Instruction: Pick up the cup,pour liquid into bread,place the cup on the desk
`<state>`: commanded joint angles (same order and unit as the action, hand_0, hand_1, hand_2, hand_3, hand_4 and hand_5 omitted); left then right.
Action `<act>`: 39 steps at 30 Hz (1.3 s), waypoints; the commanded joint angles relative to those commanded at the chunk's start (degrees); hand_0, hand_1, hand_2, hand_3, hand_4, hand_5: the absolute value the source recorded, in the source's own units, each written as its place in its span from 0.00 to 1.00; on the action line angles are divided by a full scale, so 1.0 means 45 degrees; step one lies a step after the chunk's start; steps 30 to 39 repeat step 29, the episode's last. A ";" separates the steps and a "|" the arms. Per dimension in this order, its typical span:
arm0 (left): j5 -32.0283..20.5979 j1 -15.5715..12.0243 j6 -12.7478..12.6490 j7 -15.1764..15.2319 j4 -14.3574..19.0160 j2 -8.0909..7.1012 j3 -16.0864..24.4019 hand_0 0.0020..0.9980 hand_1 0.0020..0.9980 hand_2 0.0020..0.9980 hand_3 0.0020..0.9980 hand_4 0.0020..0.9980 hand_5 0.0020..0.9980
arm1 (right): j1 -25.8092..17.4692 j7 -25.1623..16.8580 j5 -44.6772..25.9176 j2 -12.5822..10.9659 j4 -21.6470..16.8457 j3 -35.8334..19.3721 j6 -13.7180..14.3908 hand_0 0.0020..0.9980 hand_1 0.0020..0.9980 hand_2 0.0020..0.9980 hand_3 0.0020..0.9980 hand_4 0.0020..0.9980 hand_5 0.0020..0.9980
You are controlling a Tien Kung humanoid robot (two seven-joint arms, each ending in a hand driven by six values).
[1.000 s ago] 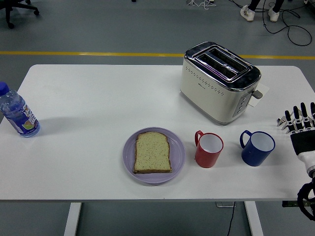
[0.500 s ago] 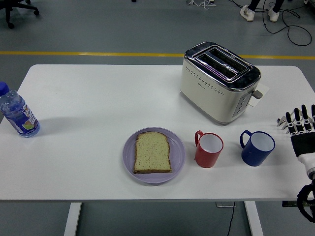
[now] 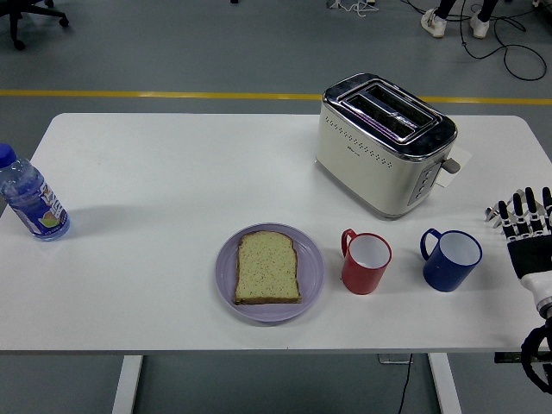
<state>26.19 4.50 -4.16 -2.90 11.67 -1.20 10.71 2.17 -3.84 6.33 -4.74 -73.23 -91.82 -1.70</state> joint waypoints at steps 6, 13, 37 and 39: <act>0.0007 0.0014 0.0000 -0.0001 -0.0001 0.0000 0.0064 0.64 0.65 0.66 0.56 0.33 0.84 | 0.0047 0.0008 -0.0076 0.0010 0.0030 -0.0012 -0.0109 0.63 0.57 0.62 0.61 0.54 0.15; 0.0071 0.0046 0.0002 -0.0002 0.0014 0.0000 0.0192 0.64 0.65 0.66 0.56 0.33 0.84 | 0.0100 0.0001 -0.0111 0.0026 0.0034 -0.0017 -0.0142 0.63 0.57 0.62 0.61 0.54 0.15; 0.0090 0.0168 0.0005 0.0005 0.0031 -0.0005 0.0216 0.64 0.65 0.66 0.56 0.33 0.84 | 0.0186 -0.0024 -0.0209 0.0067 0.0053 -0.0135 -0.0133 0.63 0.56 0.62 0.61 0.54 0.15; 0.0090 0.0168 0.0005 0.0005 0.0031 -0.0005 0.0216 0.64 0.65 0.66 0.56 0.33 0.84 | 0.0186 -0.0024 -0.0209 0.0067 0.0053 -0.0135 -0.0133 0.63 0.56 0.62 0.61 0.54 0.15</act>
